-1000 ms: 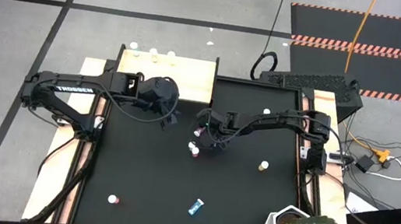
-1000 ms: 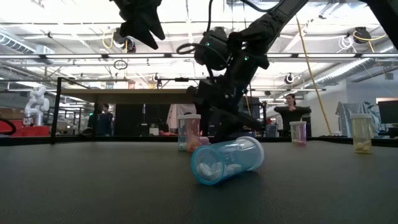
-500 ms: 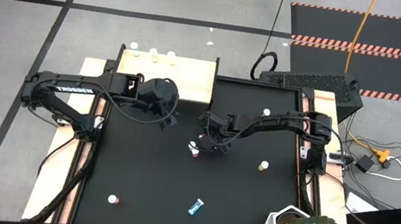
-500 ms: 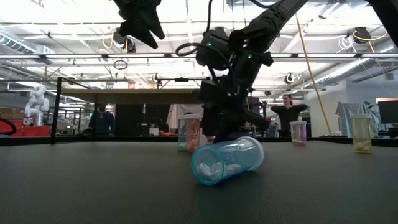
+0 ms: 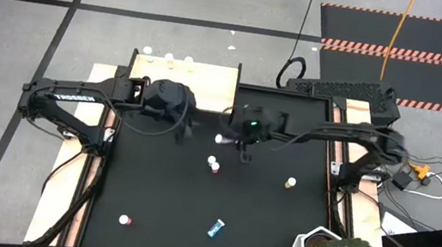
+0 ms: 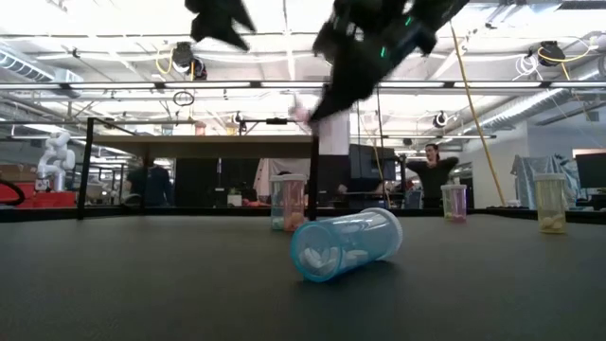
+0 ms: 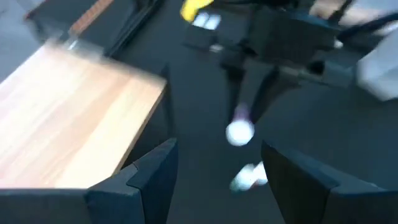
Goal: Pick and place medicine bottles onto shelf by color
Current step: Put the top pink pill bottle on the shelf
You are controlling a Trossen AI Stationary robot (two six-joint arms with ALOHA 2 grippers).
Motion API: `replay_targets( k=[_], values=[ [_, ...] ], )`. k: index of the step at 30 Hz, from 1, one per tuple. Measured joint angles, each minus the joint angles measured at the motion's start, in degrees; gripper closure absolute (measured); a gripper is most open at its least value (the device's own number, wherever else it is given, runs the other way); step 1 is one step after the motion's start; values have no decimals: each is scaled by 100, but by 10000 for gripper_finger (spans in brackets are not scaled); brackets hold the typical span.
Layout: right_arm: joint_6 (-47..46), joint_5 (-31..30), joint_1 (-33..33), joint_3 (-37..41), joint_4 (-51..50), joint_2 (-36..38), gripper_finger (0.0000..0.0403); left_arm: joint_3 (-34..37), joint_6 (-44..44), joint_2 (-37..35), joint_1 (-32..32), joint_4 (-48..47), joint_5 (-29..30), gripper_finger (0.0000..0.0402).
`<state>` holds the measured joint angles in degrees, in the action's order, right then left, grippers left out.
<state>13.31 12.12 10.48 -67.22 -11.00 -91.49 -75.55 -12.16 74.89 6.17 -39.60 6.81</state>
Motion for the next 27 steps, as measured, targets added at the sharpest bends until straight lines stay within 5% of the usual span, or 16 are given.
replay_targets(
  k=[7,14,27],
  values=[
    [-753,-724,-90,610,1803,1034,312,10,776,-72,-205,1170,-159,169],
    [-686,-907,-363,994,3197,1242,312,13,1438,123,-361,2333,-82,169],
    [-359,-1080,-625,1003,3632,1248,312,20,1411,337,-406,2765,-83,184]
  ],
)
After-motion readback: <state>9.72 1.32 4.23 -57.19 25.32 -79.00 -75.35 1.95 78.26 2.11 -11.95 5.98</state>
